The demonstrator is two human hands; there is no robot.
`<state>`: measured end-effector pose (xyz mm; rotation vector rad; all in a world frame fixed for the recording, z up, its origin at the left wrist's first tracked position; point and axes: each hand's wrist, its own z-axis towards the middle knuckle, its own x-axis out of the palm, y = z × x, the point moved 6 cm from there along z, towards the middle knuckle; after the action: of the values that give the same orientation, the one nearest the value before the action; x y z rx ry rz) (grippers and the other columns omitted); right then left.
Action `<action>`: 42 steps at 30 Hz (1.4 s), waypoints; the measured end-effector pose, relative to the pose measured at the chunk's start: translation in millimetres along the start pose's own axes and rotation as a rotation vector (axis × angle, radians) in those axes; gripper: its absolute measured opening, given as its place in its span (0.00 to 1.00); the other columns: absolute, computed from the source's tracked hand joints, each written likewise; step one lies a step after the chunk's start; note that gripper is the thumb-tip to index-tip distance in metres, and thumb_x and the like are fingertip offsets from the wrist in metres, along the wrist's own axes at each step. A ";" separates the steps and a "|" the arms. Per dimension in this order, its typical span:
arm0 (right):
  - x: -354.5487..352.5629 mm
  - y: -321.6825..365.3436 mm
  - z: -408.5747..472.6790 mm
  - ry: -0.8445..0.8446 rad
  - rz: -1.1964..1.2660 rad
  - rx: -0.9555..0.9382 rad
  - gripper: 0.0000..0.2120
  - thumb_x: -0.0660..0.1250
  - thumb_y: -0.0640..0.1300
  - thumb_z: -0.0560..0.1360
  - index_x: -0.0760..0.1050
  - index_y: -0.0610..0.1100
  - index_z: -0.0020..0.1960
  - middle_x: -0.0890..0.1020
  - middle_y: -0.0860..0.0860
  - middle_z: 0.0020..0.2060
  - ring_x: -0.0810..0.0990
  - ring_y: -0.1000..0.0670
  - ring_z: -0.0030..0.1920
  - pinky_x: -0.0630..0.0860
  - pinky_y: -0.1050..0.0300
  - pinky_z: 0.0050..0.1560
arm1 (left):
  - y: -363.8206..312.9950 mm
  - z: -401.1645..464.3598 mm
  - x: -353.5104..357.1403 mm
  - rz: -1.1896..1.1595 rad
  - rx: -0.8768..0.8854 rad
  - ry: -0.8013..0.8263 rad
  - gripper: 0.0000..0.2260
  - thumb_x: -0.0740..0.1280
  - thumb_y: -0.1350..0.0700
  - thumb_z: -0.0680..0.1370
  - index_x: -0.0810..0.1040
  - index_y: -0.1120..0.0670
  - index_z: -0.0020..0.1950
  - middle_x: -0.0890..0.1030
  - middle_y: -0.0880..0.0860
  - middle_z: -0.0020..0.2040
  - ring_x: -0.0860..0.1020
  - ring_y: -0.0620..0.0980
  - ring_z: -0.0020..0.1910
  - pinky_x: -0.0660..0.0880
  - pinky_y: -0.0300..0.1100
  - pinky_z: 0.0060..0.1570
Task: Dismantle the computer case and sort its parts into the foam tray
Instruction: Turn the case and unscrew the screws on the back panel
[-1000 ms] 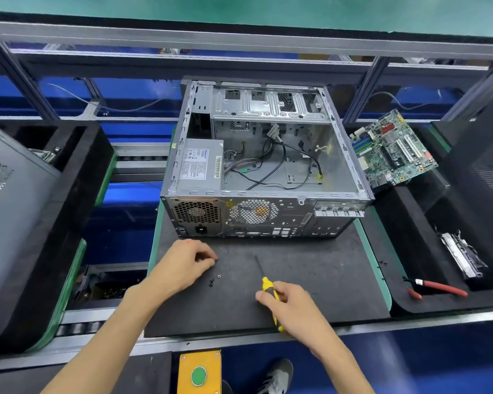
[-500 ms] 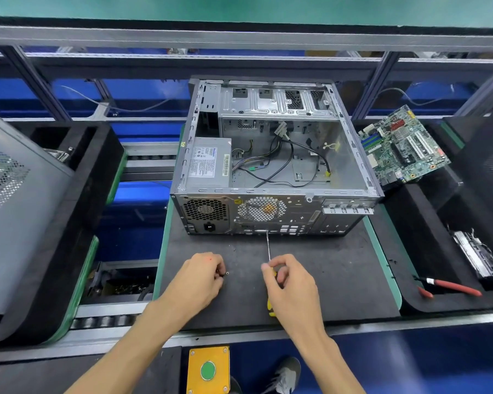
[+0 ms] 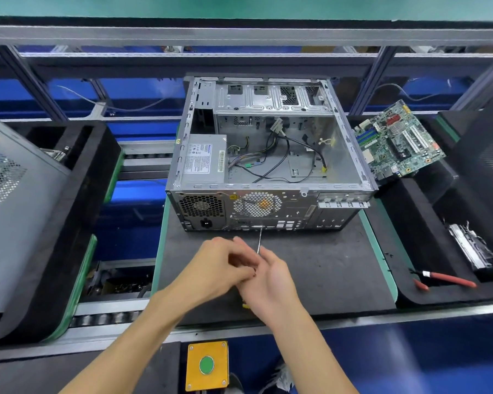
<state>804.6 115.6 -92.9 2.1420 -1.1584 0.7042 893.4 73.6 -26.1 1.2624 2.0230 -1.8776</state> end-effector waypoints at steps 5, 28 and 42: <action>-3.9 13.6 5.4 0.004 0.089 -0.020 0.23 0.53 0.45 0.87 0.82 0.30 0.57 0.82 0.33 0.59 0.80 0.36 0.62 0.76 0.42 0.61 | -2.0 2.4 -16.8 -0.095 0.041 -0.053 0.15 0.70 0.65 0.75 0.87 0.48 0.54 0.86 0.42 0.43 0.84 0.40 0.43 0.79 0.35 0.50; -34.2 63.0 -19.1 -0.075 0.188 -0.120 0.19 0.54 0.44 0.86 0.77 0.32 0.62 0.82 0.37 0.55 0.81 0.40 0.60 0.76 0.45 0.63 | -74.5 23.8 39.8 0.170 0.344 -0.040 0.11 0.67 0.63 0.75 0.80 0.47 0.50 0.78 0.43 0.46 0.76 0.42 0.47 0.73 0.37 0.50; -169.0 313.9 -64.7 -0.634 -0.537 -0.464 0.17 0.57 0.41 0.83 0.67 0.46 0.35 0.62 0.54 0.25 0.58 0.55 0.23 0.56 0.62 0.24 | -144.3 132.4 163.9 0.073 0.117 0.187 0.13 0.62 0.62 0.78 0.80 0.45 0.44 0.81 0.43 0.40 0.78 0.41 0.40 0.70 0.31 0.41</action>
<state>442.3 115.2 -86.5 2.1532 -0.8418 -0.4725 639.2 54.4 -40.1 1.5740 1.9447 -1.9355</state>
